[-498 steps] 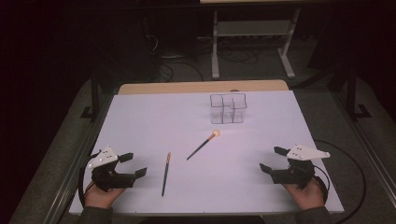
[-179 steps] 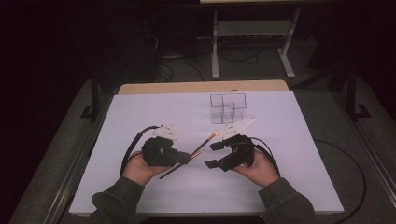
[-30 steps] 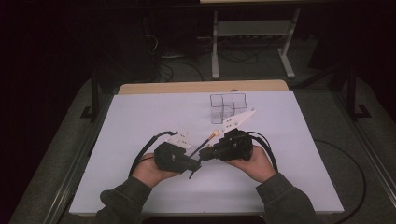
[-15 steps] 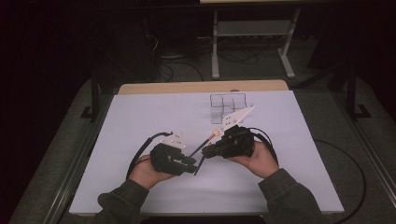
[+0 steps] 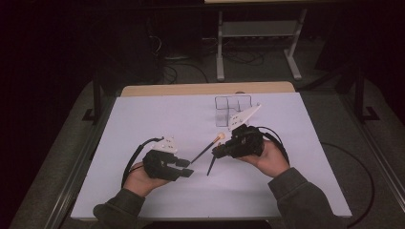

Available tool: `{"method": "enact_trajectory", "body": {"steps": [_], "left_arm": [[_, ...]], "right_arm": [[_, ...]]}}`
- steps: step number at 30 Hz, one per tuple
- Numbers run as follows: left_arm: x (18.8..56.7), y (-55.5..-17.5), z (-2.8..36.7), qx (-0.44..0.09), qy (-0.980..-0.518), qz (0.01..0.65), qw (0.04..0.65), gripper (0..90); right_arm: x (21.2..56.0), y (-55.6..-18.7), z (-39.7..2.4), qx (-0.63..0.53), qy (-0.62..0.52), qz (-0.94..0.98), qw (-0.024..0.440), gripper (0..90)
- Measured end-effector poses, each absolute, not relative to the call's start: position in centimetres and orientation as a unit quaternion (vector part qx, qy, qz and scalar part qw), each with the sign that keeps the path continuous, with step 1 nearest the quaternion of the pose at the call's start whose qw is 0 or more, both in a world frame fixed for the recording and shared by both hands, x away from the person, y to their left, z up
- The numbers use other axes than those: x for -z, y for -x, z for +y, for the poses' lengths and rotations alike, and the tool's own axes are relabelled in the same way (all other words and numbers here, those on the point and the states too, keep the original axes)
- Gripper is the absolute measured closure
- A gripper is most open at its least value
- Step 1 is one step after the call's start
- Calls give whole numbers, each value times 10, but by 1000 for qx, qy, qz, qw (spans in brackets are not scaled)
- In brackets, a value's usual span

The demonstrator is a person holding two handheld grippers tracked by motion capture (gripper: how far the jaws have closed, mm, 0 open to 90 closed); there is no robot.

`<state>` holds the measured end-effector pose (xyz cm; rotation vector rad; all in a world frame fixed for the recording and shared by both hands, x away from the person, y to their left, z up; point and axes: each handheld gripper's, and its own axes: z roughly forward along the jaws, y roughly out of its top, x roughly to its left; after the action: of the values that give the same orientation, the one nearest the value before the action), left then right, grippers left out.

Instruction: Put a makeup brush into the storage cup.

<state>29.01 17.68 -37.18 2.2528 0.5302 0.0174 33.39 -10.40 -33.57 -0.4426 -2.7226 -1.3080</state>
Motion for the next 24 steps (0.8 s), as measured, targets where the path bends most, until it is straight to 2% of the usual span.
{"method": "enact_trajectory", "body": {"steps": [24], "left_arm": [[382,-287,206,-30,-878,245,410,528]], "right_arm": [[320,-352,-121,395,160,-905,12,828]]}}
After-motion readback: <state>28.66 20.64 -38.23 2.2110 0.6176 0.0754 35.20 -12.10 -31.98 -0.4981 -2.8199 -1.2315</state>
